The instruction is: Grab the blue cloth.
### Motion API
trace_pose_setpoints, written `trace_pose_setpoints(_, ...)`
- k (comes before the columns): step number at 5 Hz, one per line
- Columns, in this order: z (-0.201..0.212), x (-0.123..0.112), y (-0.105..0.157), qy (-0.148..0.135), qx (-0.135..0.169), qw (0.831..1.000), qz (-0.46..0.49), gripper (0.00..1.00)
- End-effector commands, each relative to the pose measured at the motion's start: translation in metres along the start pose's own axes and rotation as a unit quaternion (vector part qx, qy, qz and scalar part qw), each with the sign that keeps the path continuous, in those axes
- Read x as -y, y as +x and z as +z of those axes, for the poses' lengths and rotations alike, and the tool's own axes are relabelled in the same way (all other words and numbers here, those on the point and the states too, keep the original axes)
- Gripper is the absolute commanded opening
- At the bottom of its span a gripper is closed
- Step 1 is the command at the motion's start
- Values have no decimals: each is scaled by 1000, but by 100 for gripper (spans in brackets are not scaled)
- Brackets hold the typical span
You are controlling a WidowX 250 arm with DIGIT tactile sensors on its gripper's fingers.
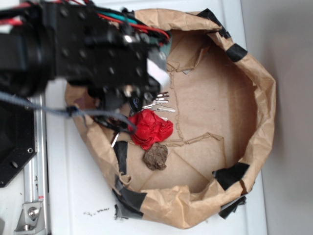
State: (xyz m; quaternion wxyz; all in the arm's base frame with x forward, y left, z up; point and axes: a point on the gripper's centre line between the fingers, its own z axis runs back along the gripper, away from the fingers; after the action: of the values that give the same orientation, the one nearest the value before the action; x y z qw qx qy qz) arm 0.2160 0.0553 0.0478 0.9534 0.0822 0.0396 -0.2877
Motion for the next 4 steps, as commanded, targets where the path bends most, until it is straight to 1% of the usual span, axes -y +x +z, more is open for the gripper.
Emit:
trace_pose_setpoints(1, 14, -17, -24, 2, 15, 1000, 12, 100)
trace_pose_setpoints(2, 11, -15, -32, -10, 5, 1000, 19, 100)
trace_pose_setpoints(3, 10, -20, -32, -22, 21, 999, 27, 100)
trace_pose_setpoints(4, -9, -18, -23, -20, 11, 999, 22, 100)
